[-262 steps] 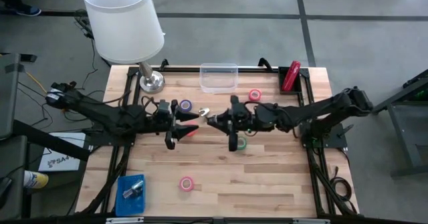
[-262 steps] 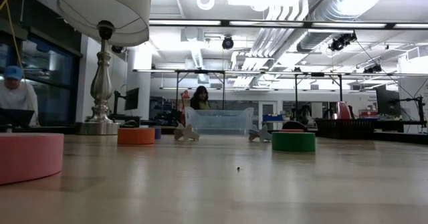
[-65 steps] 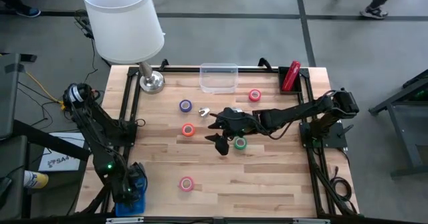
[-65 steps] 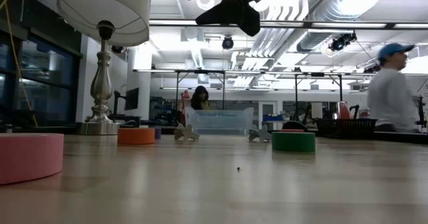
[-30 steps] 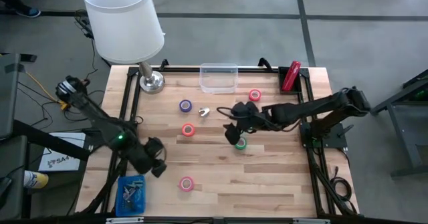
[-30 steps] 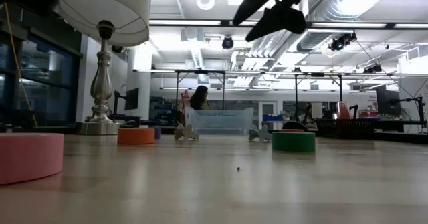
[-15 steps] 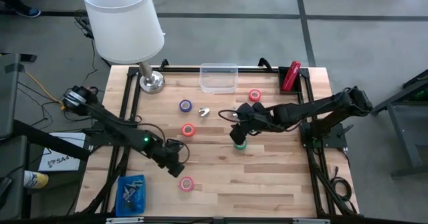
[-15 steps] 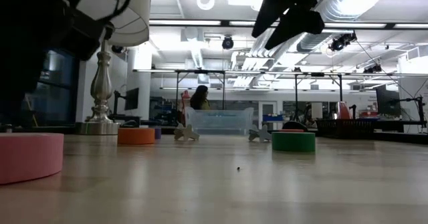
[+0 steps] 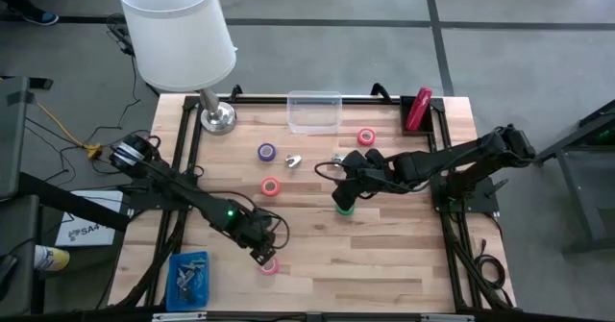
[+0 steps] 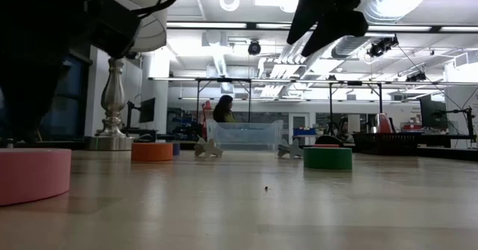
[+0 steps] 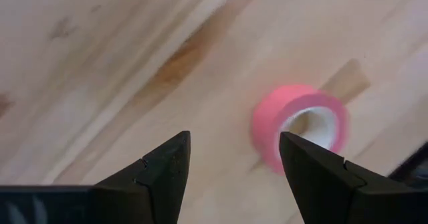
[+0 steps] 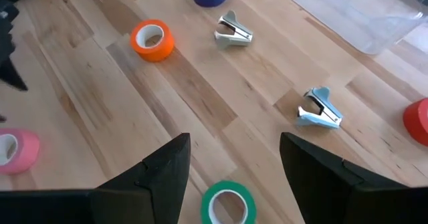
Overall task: Pick and place Stapler, Stapler remover, tape
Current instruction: Put the pink tape into the transparent bin
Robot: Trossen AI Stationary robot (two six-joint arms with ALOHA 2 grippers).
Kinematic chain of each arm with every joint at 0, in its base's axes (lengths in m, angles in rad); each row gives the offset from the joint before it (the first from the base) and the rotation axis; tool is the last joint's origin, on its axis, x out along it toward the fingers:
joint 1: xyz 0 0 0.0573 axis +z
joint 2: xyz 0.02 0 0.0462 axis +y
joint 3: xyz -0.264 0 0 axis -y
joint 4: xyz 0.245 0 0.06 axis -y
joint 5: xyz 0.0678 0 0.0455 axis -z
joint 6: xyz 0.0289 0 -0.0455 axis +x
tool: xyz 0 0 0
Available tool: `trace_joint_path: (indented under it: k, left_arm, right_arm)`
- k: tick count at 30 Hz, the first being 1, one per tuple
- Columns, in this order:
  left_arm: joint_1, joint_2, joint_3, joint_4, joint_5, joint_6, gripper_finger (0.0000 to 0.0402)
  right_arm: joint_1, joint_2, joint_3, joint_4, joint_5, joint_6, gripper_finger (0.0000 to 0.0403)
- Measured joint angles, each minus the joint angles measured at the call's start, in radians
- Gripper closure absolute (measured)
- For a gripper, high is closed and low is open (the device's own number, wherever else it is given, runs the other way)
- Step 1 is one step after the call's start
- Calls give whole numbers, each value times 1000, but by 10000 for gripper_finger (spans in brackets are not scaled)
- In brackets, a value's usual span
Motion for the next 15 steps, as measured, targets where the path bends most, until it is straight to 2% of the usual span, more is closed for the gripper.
trace_joint_path:
  k: [5,15]
  left_arm:
    - [0,44,45,-3,0,19,176]
    - [-16,85,52,-1,52,17,176]
  right_arm:
    - [13,0,0,-29,2,3,180]
    - [51,0,0,-72,25,34,180]
